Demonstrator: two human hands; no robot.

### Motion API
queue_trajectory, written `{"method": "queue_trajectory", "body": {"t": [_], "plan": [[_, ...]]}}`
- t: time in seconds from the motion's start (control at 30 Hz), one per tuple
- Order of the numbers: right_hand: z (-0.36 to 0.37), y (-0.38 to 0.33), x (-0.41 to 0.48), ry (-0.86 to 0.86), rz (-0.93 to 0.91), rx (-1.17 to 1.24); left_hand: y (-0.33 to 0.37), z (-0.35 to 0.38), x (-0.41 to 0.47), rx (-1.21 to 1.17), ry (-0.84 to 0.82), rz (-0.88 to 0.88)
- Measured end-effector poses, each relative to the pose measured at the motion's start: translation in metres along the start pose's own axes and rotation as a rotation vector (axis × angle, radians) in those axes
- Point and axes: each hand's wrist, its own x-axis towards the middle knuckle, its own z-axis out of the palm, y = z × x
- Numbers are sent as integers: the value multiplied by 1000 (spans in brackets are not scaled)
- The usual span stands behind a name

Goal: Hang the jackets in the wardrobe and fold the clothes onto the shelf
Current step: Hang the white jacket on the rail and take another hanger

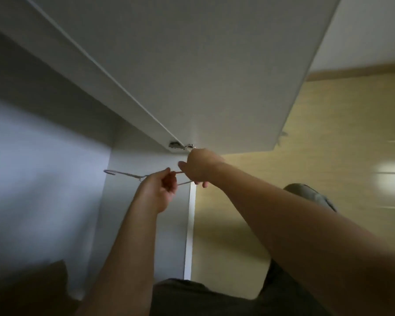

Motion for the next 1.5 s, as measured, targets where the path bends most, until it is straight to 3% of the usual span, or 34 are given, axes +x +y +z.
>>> {"method": "queue_trajectory", "body": {"t": [0.13, 0.27, 0.43, 0.6, 0.87, 1.23, 1.37, 1.5], "plan": [[-68, 19, -84, 153, 143, -109, -18, 59, -74, 185, -117, -207], [-146, 40, -177, 261, 259, -137, -37, 129, -150, 511, -176, -274], [-245, 85, -292, 276, 408, -92, -62, 236, -253, 1104, -274, -210], [-336, 141, -383, 337, 511, -107, -92, 362, -334, 1400, -441, -8], [-436, 205, -495, 560, 751, -90, -148, 516, -425, 1533, -716, 208], [-516, 311, -573, 891, 1011, 122, -210, 706, -463, 1505, -917, 16], [-553, 349, -598, 935, 1104, 222, -249, 781, -483, 1576, -1033, 57], [-576, 392, -634, 880, 1152, 315, -289, 849, -505, 1654, -1172, 238]]}}
